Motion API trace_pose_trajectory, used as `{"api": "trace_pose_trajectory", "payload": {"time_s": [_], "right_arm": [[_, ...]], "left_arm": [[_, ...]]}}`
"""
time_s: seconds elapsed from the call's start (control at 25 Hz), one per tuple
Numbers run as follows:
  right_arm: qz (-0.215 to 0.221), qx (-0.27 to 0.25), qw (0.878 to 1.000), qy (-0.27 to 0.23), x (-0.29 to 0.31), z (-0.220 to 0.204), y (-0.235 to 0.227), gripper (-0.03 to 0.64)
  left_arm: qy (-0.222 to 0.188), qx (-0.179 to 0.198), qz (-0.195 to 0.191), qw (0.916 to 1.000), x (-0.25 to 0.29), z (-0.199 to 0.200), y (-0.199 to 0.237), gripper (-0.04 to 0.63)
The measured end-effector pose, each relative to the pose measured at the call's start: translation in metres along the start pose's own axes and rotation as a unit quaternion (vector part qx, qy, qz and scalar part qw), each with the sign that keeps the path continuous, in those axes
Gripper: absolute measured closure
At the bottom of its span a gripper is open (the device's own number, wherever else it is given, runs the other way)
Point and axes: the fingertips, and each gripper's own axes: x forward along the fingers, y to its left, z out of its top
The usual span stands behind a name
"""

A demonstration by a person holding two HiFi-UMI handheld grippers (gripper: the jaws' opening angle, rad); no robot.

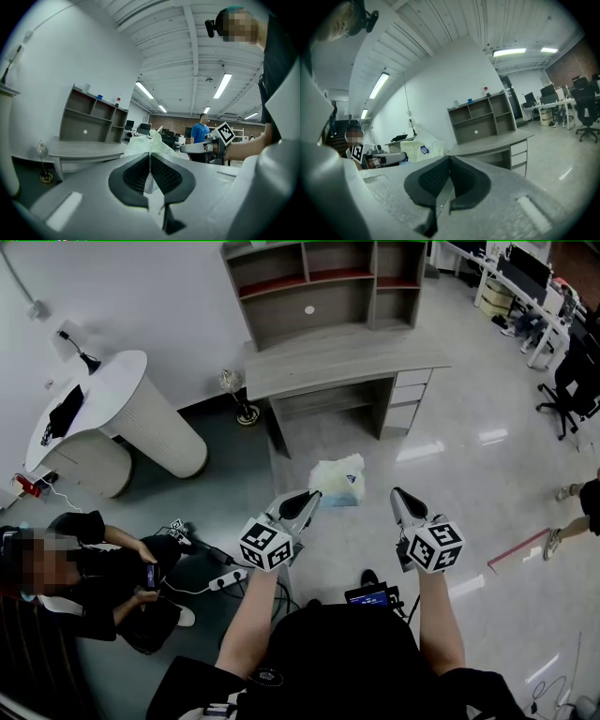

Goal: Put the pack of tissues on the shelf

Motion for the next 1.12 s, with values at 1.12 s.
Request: {"api": "trace_pose_trajectory", "payload": {"time_s": [1.12], "right_arm": [[0.064, -0.01, 0.998, 0.016, 0.03, 0.05, -0.148, 0.612]], "left_arm": [[-0.016, -0.002, 0.064, 0.9978, 0.144, 0.012, -0.011, 0.584]]}}
